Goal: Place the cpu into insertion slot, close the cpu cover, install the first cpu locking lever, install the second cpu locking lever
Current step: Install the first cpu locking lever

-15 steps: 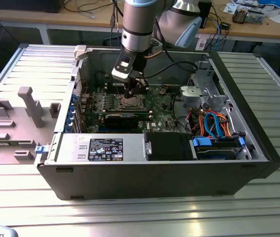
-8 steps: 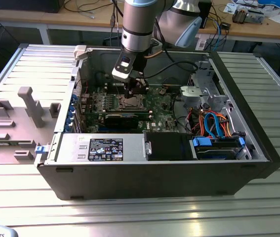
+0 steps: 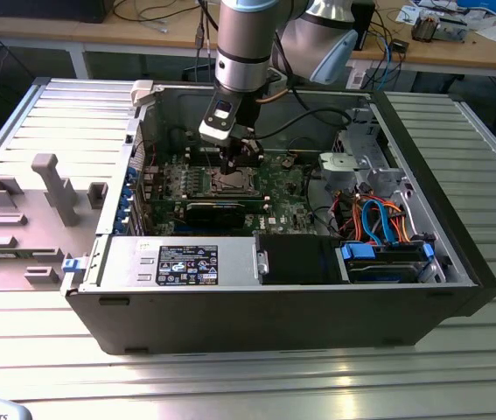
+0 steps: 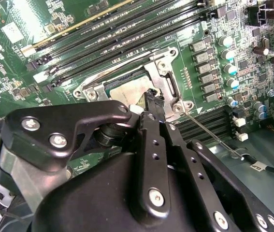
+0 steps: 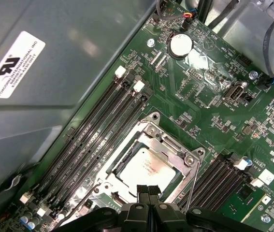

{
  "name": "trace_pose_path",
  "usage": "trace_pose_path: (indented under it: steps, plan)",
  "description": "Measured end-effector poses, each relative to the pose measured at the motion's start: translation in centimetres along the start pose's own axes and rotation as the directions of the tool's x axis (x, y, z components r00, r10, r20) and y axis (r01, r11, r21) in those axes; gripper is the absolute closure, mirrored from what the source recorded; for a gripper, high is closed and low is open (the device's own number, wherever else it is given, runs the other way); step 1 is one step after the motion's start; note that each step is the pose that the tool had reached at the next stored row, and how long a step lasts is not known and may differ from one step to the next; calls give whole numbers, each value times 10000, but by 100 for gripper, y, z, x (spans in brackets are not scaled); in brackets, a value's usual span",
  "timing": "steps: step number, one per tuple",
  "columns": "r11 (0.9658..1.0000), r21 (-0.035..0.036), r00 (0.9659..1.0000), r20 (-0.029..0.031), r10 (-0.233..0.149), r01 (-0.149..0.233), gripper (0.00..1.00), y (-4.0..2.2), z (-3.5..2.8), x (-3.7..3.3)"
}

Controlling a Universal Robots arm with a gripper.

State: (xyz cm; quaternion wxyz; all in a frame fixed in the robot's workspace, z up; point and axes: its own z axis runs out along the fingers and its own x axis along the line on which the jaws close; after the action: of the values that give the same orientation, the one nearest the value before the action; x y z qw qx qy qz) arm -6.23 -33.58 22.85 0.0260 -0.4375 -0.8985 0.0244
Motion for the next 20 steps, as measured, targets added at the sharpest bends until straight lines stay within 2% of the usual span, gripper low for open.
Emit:
trace_pose_path:
  steps: [20]
  plan:
    - [9997, 6, 9997, 15, -227, 227, 89, 0, 0, 0]
